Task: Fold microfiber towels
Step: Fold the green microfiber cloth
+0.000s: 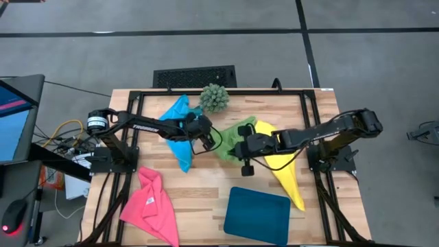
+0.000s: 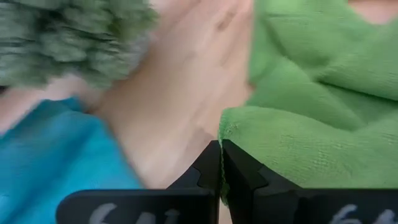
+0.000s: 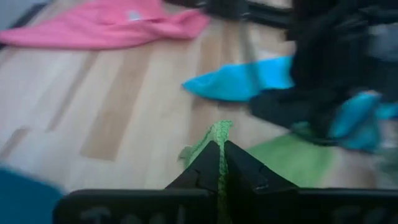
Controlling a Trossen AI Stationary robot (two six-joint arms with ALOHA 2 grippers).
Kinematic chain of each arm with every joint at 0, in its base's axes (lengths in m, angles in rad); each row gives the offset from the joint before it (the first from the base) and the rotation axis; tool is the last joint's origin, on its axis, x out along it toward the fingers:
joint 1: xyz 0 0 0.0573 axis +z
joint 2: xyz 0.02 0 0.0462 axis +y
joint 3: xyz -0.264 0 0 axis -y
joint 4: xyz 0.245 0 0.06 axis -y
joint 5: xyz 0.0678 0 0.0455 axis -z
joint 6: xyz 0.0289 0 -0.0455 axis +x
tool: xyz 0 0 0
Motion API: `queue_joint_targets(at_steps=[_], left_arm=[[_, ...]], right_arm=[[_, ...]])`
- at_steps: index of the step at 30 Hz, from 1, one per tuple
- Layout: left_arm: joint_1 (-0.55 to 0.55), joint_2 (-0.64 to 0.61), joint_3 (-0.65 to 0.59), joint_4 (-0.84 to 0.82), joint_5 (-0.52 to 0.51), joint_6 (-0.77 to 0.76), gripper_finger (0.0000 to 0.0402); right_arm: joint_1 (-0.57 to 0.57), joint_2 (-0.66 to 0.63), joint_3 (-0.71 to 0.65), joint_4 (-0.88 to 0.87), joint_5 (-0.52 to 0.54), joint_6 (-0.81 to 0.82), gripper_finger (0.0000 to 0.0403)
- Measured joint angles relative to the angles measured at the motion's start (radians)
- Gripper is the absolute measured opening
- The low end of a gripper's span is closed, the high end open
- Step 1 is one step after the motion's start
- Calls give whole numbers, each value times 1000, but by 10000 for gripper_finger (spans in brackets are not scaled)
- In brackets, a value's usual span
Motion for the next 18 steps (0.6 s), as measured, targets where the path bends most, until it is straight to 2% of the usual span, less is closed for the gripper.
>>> queue_joint_targets(at_steps=[5, 9, 14, 18], left_arm=[[-1, -52, -1, -29, 96, -10, 0], [-4, -147, -1, -31, 138, -20, 0], [-5, -309, 0, -46, 117, -19, 0], [-5, -438, 0, -63, 77, -20, 0]], right_arm=[[14, -83, 0, -7, 119, -18, 15], [30, -181, 0, -25, 214, -26, 12], [35, -293, 0, -66, 339, -29, 20], [33, -358, 0, -61, 372, -46, 17]])
